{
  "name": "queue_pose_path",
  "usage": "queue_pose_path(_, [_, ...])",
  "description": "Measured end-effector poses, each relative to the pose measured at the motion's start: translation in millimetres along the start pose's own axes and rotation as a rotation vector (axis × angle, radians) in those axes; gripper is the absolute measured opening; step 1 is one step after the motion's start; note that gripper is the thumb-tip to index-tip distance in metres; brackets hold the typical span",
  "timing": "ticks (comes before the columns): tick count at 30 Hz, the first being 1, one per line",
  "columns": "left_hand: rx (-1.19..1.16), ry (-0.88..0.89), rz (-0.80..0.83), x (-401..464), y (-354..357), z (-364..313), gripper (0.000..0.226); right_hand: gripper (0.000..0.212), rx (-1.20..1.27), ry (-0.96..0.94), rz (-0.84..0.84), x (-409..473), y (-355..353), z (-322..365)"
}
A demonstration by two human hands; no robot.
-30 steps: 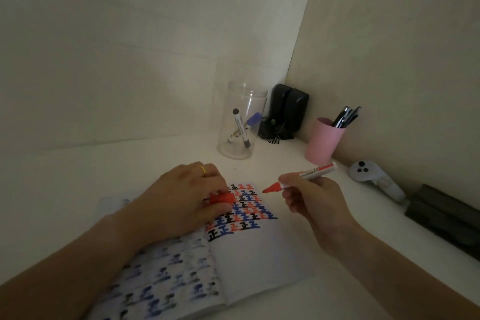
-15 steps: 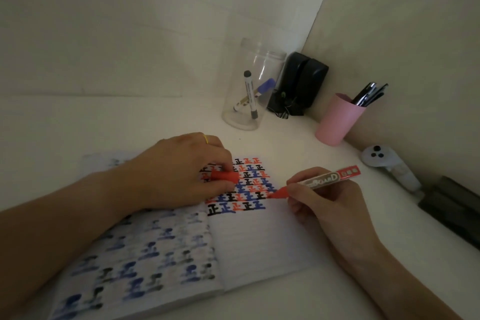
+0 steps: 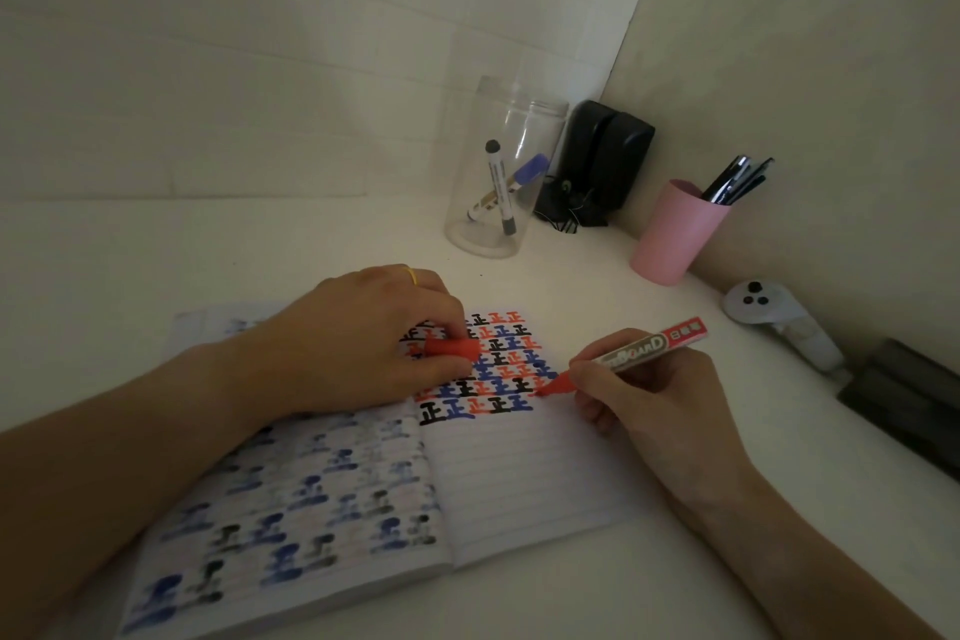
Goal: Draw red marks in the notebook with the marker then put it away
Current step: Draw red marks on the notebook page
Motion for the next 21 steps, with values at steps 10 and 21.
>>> queue_pose_path(10, [-0.01,-0.004,-0.013,-1.0,-1.2,-0.9,0.044,0.007,0.018,0.009,0.024,-1.2,0.2,0.8])
queue_pose_path(21, [-0.016,0.0,-0.012,-0.8,-1.5,-1.7,0.044,0.008,-0.003,0.023,-0.013,-0.8,-1.8,-0.5])
Point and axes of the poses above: each hand's wrist, its own x-axis towards the middle knuckle, its own y-axis out of the palm, z = x × y, the point moved 4 cm from there along x, towards the middle knuckle, and after that the axes turned 14 degrees about y, right-handed, at the moved point
